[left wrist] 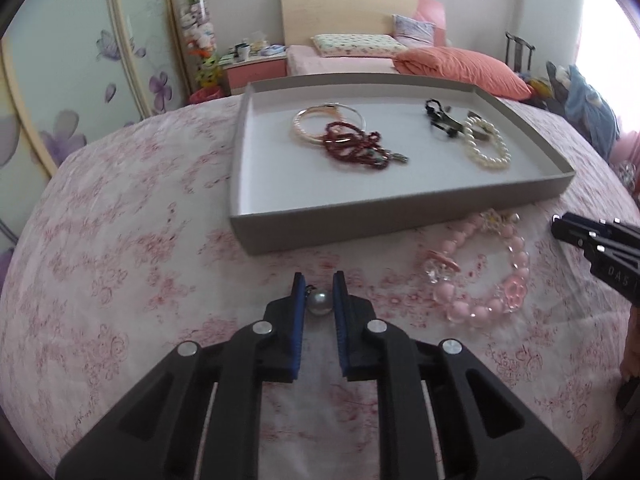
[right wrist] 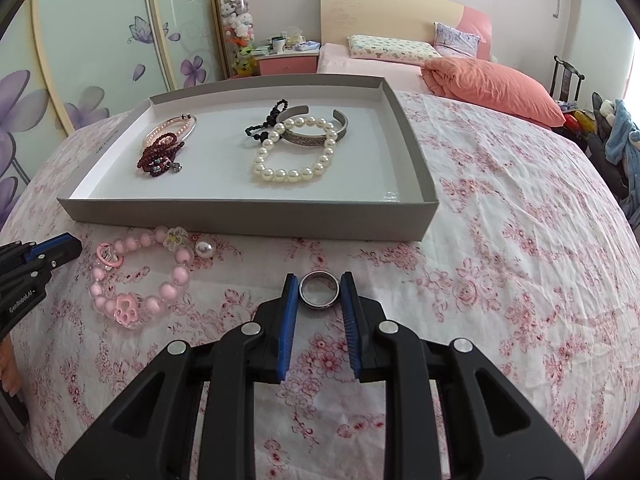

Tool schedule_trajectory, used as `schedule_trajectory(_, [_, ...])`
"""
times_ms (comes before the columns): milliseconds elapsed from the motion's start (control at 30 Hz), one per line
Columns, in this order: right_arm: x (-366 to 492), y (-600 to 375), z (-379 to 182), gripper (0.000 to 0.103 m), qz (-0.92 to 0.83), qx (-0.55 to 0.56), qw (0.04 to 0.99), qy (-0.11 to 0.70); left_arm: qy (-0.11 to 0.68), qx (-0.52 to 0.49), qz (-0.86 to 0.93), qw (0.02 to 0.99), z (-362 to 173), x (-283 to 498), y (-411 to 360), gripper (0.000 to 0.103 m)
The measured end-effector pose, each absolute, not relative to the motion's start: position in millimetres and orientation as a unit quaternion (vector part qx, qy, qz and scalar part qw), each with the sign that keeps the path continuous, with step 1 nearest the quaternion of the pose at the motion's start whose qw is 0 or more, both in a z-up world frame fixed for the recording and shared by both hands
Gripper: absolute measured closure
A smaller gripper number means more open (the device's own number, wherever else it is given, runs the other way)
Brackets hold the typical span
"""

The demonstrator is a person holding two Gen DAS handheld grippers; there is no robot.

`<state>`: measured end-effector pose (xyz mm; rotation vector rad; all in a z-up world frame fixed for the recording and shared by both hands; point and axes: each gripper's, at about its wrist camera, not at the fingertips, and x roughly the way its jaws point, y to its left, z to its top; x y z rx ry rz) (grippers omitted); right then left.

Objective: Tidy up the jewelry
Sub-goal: 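Carry the pearl bead with the left tool while the right tool carries the ring over the tray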

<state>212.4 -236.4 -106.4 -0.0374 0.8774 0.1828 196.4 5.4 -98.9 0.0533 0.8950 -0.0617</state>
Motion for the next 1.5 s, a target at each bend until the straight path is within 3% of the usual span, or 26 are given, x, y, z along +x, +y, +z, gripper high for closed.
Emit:
schedule_trajectory(1233, [212.2,-241.2,-105.8,0.08,0.092,-0.006,0.901,0.423,0.432,0.006,-0.029,0.901,-97.0,195.8,13.5,0.088])
schedule_trajectory(1500, [192.0,-240.1,-82.3,0.08,0.1,0.004,0.922,0.374,0.397,-0.015,-0.036,0.917,-82.2,184.0,17.6,0.089])
